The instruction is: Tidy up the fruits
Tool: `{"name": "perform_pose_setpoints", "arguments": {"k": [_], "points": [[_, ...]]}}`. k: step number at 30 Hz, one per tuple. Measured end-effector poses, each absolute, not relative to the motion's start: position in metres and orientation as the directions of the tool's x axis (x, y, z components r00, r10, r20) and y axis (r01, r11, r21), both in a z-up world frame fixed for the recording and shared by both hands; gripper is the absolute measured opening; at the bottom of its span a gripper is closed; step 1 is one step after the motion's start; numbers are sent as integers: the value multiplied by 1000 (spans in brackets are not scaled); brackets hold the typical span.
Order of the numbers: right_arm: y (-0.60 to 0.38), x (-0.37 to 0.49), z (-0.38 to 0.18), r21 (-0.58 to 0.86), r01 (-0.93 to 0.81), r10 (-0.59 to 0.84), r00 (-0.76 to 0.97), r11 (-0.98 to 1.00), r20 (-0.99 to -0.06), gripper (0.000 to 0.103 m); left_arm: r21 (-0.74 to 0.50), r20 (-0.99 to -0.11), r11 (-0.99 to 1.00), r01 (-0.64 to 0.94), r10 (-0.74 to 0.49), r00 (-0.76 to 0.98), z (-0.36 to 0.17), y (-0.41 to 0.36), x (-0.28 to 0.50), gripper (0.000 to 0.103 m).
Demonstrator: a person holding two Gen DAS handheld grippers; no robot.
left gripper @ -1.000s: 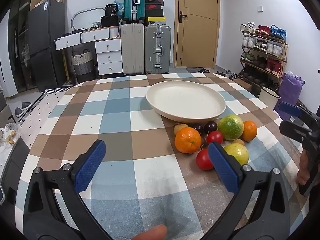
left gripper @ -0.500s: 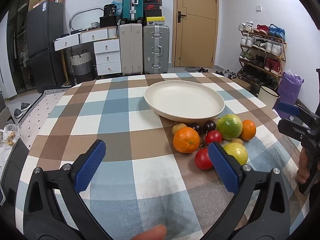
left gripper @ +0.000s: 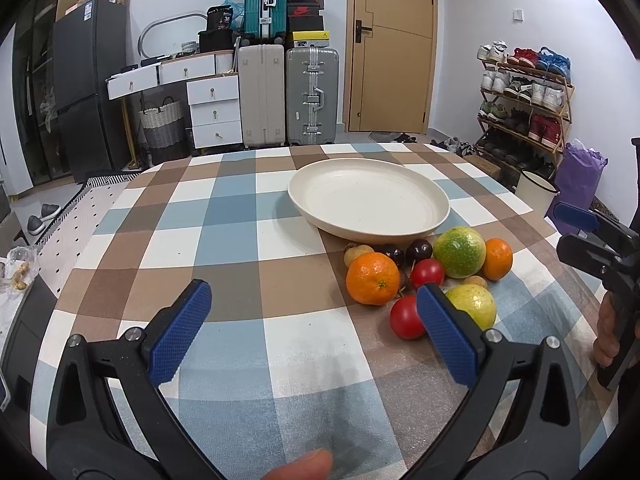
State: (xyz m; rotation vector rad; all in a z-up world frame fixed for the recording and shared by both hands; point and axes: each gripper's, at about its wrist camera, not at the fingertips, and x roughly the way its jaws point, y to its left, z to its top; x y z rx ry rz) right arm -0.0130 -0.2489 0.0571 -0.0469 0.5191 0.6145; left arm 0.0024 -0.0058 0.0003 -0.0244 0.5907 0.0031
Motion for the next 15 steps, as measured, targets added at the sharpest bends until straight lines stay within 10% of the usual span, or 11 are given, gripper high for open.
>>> {"name": "perform_pose_setpoints", "arguments": {"k": [15], "points": [[-252, -16, 52, 112, -553, 532, 697, 825, -481, 103, -26, -559, 1000, -13, -3, 829, -1, -6, 3, 102]]}}
